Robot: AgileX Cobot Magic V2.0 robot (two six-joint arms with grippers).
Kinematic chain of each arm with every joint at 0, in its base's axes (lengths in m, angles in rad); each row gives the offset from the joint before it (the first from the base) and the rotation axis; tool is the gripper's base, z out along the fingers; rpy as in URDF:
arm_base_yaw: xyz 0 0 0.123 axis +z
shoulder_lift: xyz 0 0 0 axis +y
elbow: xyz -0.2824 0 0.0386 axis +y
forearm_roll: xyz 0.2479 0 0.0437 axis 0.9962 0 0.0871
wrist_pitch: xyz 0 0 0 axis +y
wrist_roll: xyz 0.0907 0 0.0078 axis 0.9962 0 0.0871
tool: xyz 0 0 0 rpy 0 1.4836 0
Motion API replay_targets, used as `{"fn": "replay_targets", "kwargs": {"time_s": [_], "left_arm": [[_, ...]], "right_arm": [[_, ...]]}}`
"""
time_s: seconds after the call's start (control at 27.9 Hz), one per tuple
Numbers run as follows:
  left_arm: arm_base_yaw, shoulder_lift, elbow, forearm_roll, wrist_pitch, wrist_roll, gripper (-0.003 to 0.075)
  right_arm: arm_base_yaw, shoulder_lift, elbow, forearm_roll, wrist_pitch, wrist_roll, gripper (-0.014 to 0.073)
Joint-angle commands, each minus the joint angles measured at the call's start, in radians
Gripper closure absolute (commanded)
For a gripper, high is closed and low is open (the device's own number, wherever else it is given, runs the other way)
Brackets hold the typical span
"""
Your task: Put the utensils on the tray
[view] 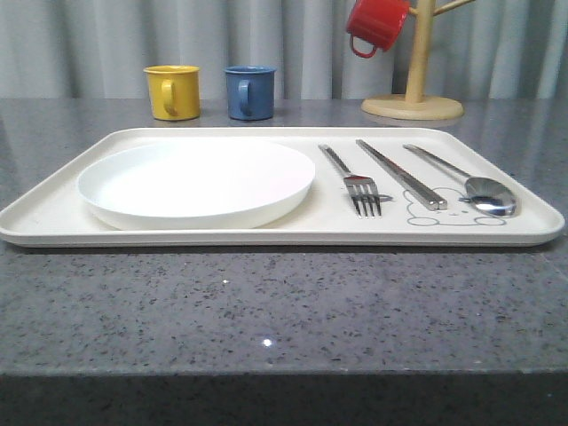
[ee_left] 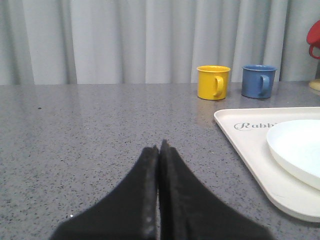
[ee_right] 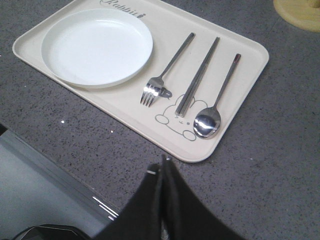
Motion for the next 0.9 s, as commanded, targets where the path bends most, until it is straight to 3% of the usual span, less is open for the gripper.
{"fn": "replay_targets", "kwargs": {"time_s": [0.0, 0.36, 0.68, 0.86], "left_arm": [[-0.008, -0.025, 0.003, -0.001, -0.083, -0.013, 0.0738], [-0.008, -0.023, 0.003, -0.001, -0.083, -0.013, 0.0738], [-0.008, -0.023, 0.003, -0.001, -0.083, -0.013, 0.0738], [-0.008, -0.023, 0.003, -0.001, -0.083, -0.013, 0.0738]], "right_arm": [[0.000, 0.002, -0.023, -0.008, -0.067, -0.003, 0.0662], [-0.038, -0.052, 0.034, -0.014, -0.118, -0.003, 0.0662], [-0.384, -0.430, 0.590, -0.016, -0.745, -0.003, 0.0662], [-0.451, -0.571, 0.851, -0.015, -0.958, -0.003, 0.0662]]}}
